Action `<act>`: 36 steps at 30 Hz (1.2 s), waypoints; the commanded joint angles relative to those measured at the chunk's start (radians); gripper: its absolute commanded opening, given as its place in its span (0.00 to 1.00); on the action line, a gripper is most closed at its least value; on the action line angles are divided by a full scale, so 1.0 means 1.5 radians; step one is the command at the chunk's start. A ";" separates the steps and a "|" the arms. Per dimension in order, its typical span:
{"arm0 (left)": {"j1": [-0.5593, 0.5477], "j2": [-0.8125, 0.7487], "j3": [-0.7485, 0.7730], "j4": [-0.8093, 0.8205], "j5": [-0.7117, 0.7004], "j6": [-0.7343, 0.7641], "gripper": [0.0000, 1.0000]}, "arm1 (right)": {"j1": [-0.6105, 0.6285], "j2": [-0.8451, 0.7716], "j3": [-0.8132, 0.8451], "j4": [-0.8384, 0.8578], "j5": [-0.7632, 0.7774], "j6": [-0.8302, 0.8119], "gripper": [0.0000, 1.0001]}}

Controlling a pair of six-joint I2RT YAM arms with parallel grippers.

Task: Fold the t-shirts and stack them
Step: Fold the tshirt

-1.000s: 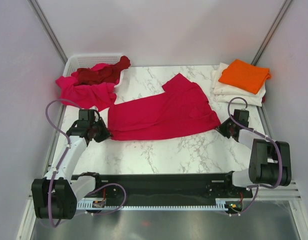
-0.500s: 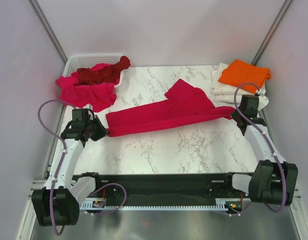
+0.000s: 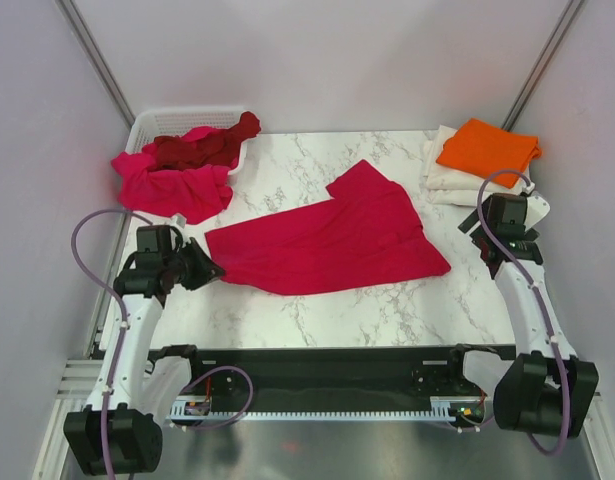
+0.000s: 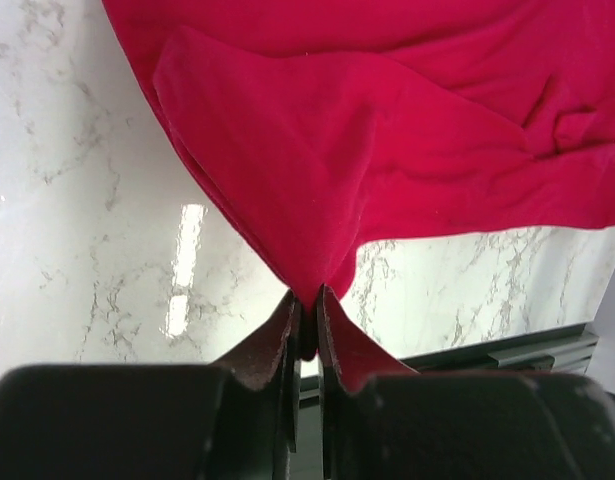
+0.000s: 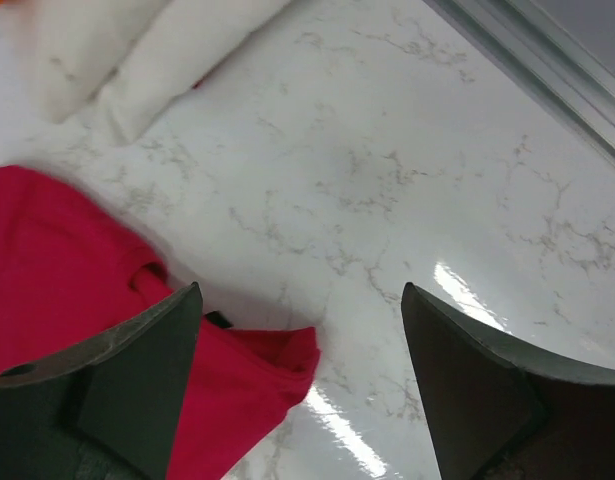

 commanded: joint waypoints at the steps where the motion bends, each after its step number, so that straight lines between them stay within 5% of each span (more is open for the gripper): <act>1: 0.003 -0.019 0.026 -0.049 0.057 -0.005 0.16 | 0.007 -0.045 0.044 0.004 -0.131 0.000 0.89; 6: 0.003 -0.037 0.063 -0.116 0.036 0.022 0.26 | 0.095 -0.020 0.015 0.048 -0.287 0.005 0.84; 7: 0.003 -0.041 0.072 -0.127 0.026 0.025 0.32 | 0.126 -0.006 0.014 0.050 -0.288 0.004 0.84; 9: 0.003 -0.053 0.108 -0.160 0.008 0.036 0.61 | 0.198 0.036 0.007 0.058 -0.286 0.000 0.83; 12: 0.002 -0.049 0.164 -0.182 -0.053 0.053 0.74 | 0.251 0.094 0.004 0.069 -0.281 0.002 0.83; 18: 0.000 -0.056 0.107 -0.082 -0.048 -0.004 0.69 | 0.264 0.177 0.038 0.105 -0.291 -0.013 0.83; 22: -0.010 0.030 0.054 0.035 -0.046 -0.025 0.64 | 0.264 0.254 0.066 0.140 -0.339 -0.023 0.82; 29: -0.033 0.323 0.105 0.220 -0.129 -0.022 0.60 | 0.264 0.306 -0.008 0.183 -0.320 -0.026 0.81; 36: -0.113 0.562 0.262 0.245 -0.197 -0.026 0.56 | 0.269 0.213 -0.143 0.185 -0.288 0.021 0.81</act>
